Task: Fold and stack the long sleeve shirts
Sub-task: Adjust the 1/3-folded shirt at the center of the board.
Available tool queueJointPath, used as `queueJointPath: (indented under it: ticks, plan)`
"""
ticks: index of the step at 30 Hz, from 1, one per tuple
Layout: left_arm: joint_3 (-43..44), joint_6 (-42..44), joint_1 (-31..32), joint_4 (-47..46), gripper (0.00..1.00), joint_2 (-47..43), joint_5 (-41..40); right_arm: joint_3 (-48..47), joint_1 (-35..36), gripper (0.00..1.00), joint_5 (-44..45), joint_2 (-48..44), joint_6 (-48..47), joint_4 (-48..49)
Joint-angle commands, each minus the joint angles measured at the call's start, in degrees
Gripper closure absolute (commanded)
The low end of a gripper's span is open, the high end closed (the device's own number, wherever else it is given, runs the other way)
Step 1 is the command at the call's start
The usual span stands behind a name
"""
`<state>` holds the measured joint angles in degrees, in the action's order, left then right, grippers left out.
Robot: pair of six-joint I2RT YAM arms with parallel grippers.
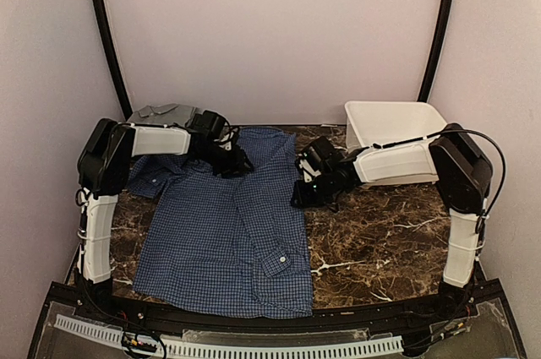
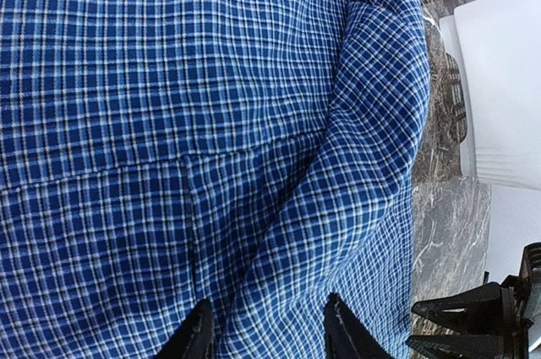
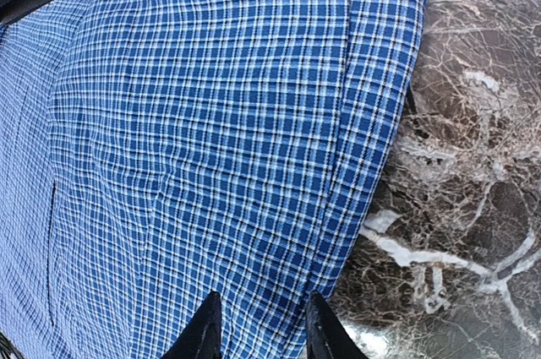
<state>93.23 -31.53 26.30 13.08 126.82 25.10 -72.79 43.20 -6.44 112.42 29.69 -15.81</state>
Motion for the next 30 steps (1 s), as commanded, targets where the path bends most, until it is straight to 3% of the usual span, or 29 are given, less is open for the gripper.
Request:
queueJointPath:
  ticks: [1,7,13,17,22,28,30]
  plan:
    - [0.44,1.24,0.98,2.17,0.57,-0.31,2.19,-1.29,0.57,0.69,-0.08,0.72,0.45,1.58]
    - [1.61,1.35,1.74,2.60,0.68,-0.05,2.13,-0.50,0.57,0.69,0.11,0.20,0.63,1.89]
    - [3.15,2.26,2.98,1.74,0.91,-0.79,1.05,0.17,0.57,0.69,0.45,-0.18,0.81,2.11]
    - [2.90,3.04,4.19,0.30,1.00,-2.25,-0.37,0.54,0.57,0.69,0.55,-0.28,0.98,2.36]
    - [2.48,2.89,4.82,1.08,0.99,-2.86,-5.01,0.90,0.57,0.69,0.64,-0.44,1.07,2.74]
    - [-0.39,0.92,2.46,2.47,0.76,-3.68,-7.78,0.74,0.57,0.69,1.16,-1.31,0.74,2.54]
    - [-0.71,1.06,2.11,3.31,0.72,-3.82,-8.95,0.66,0.53,0.69,0.95,-1.31,0.57,2.67]
